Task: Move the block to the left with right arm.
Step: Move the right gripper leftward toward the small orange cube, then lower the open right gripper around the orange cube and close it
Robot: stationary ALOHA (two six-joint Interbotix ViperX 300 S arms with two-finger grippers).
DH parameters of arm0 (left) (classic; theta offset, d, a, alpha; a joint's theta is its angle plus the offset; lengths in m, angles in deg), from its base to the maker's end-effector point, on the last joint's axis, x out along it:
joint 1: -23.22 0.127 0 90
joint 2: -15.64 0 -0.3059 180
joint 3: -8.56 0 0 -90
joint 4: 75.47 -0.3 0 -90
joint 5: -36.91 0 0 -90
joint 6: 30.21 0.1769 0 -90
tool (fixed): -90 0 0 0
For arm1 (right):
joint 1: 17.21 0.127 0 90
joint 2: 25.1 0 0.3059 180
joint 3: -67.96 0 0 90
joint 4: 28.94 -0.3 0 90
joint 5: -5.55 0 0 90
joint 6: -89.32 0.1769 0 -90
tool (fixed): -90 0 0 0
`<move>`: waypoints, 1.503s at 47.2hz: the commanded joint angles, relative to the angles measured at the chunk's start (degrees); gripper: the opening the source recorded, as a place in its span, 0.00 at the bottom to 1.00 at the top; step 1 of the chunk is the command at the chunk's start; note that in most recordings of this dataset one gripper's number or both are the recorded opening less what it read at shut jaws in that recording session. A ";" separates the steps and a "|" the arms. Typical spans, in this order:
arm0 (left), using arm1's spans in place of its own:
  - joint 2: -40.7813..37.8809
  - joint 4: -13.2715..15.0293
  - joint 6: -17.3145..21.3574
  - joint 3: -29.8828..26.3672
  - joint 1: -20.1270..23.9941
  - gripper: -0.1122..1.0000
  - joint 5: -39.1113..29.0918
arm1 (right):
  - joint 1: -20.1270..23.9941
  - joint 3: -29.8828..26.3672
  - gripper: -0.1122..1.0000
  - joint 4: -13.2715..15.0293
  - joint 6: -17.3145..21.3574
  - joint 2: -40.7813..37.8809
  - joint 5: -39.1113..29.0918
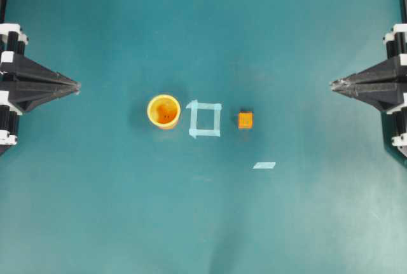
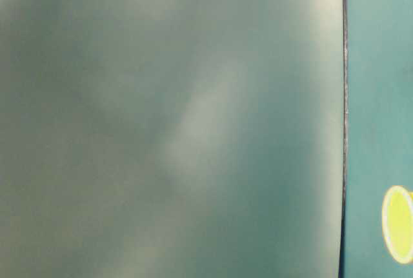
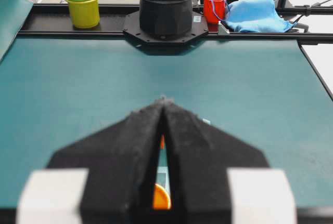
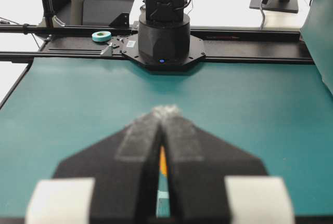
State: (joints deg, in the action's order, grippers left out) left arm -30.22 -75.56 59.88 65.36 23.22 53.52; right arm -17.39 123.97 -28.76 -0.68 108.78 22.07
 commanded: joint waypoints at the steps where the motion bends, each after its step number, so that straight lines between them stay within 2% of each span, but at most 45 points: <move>1: 1.67 -0.44 0.35 -1.58 0.44 0.10 -1.93 | 0.18 -0.79 0.10 -0.35 0.26 -0.62 0.18; 4: 3.34 -0.44 0.26 -1.76 1.05 0.14 -4.39 | 0.09 -1.14 0.10 -0.35 0.70 -1.32 -1.41; 12: 10.02 -0.44 0.18 -1.49 2.20 0.11 -11.95 | 0.09 -2.81 0.10 -0.35 1.85 -4.66 -5.80; 23: 19.16 -0.44 -0.53 0.44 2.64 0.11 -17.93 | -0.26 -4.22 0.10 -0.35 1.93 -11.16 -6.24; 42: 22.06 -0.35 -0.62 0.97 2.64 0.11 -24.17 | -0.62 -9.58 0.11 -0.35 2.02 -24.61 -6.15; 45: 22.32 -0.44 -0.62 1.05 2.64 0.11 -25.05 | -0.62 -10.63 0.16 -0.35 2.02 -27.16 -6.15; 51: 23.38 -0.44 -0.53 1.41 2.55 0.11 -26.63 | -0.79 -13.01 0.43 -0.35 2.02 -31.73 -6.59; 56: 24.87 -0.44 -0.53 1.93 2.64 0.11 -27.33 | -0.97 -15.73 0.56 -0.35 2.02 -36.21 -8.09; 71: 29.18 -0.44 -0.53 2.64 2.64 0.11 -31.82 | -1.23 -22.06 0.63 -0.35 2.02 -47.46 -17.14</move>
State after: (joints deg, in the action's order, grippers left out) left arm -1.13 -75.82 59.27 68.70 25.60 22.23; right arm -18.53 103.85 -28.94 1.34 62.29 5.99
